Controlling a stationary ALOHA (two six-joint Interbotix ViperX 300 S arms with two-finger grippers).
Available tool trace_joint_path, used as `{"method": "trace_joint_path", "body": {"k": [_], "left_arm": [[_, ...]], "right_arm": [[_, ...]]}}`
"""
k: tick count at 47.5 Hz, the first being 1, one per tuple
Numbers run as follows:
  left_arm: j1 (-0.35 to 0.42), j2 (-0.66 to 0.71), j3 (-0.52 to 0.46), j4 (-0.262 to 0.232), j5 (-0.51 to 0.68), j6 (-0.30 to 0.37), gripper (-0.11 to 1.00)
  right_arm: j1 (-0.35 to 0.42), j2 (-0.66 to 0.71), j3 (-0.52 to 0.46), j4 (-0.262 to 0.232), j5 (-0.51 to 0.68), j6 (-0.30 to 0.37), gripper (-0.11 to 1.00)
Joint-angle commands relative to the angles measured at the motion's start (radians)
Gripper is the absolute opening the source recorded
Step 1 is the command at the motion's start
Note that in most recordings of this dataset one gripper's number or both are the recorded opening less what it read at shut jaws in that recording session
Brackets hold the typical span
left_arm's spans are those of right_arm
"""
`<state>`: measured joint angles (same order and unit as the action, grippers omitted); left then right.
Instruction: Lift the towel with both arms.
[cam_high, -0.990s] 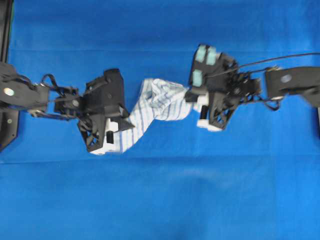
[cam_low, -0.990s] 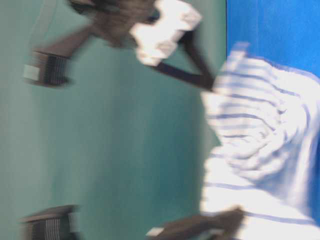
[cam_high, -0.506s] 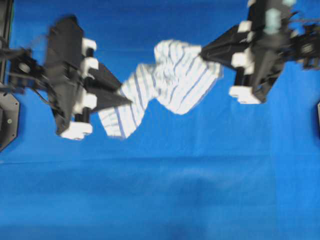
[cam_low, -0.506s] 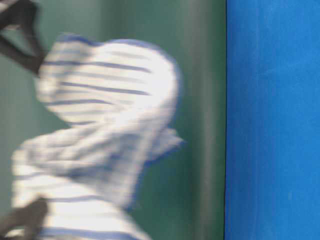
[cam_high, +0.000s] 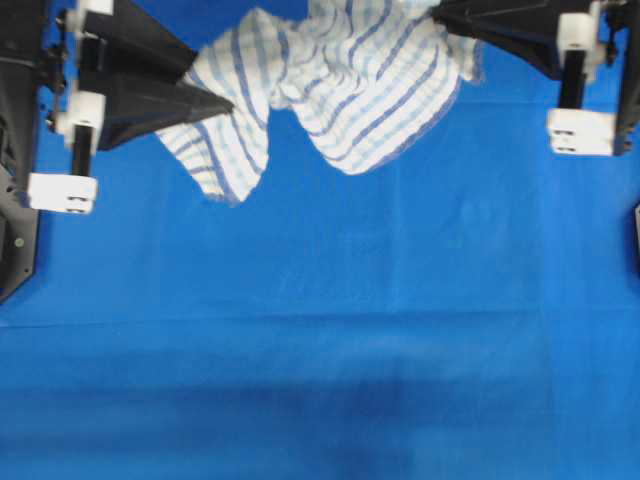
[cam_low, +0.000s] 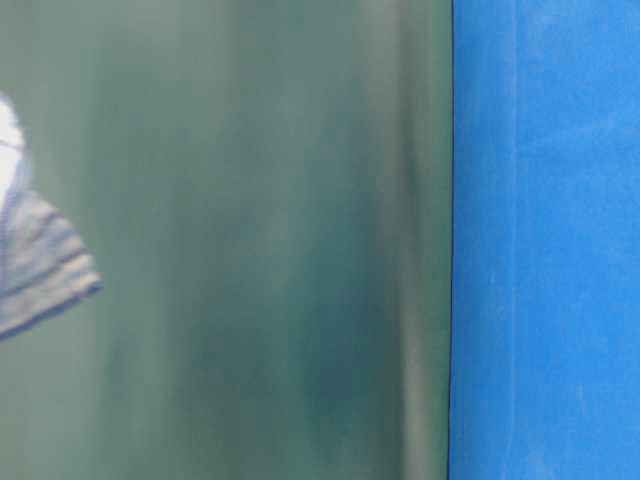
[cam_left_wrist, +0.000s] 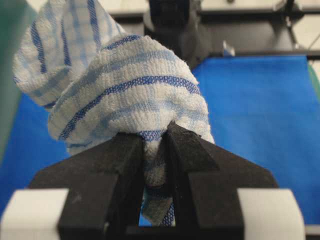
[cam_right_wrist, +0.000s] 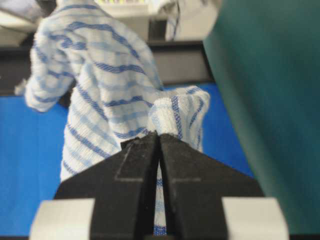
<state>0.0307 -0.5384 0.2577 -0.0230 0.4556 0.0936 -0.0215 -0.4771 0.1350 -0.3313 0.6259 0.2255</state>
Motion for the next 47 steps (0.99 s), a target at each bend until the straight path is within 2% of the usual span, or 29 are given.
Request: {"method": "trace_joint_path", "body": {"k": [1,21,23,25,32,35,37,40,47], "left_arm": [[0.002,-0.011,-0.031,0.003,-0.006,0.003,0.09],[-0.005,-0.046,-0.012,0.002,-0.041,0.046,0.1],[-0.011,-0.051,-0.008,0.002,-0.057,0.037,0.16],[-0.014,-0.058,-0.003,0.002,-0.074,0.035,0.26],[-0.014,-0.072,0.015,0.002,-0.097,0.035,0.72],[-0.014,-0.08,0.021,0.002,-0.097,0.035,0.87],[-0.014,-0.083,0.025,0.0,-0.097,0.034,0.91],[-0.014,-0.086,0.029,0.0,-0.097,0.029,0.9],[-0.014,-0.087,0.072,0.002,-0.12,0.02,0.9]], "right_arm": [[0.012,-0.006,-0.026,0.002,-0.002,-0.006,0.02],[0.015,-0.006,-0.026,0.002,0.014,-0.015,0.02],[0.015,-0.006,-0.026,0.002,0.014,-0.015,0.03],[0.015,-0.006,-0.028,0.0,0.015,-0.012,0.07],[0.017,-0.005,-0.026,-0.009,0.012,-0.012,0.53],[0.015,-0.006,-0.028,-0.011,0.012,-0.011,0.66],[0.015,-0.006,-0.028,-0.012,0.012,-0.009,0.68],[0.017,-0.005,-0.026,-0.011,0.011,-0.006,0.64],[0.017,-0.006,-0.014,-0.011,0.014,0.003,0.66]]}}
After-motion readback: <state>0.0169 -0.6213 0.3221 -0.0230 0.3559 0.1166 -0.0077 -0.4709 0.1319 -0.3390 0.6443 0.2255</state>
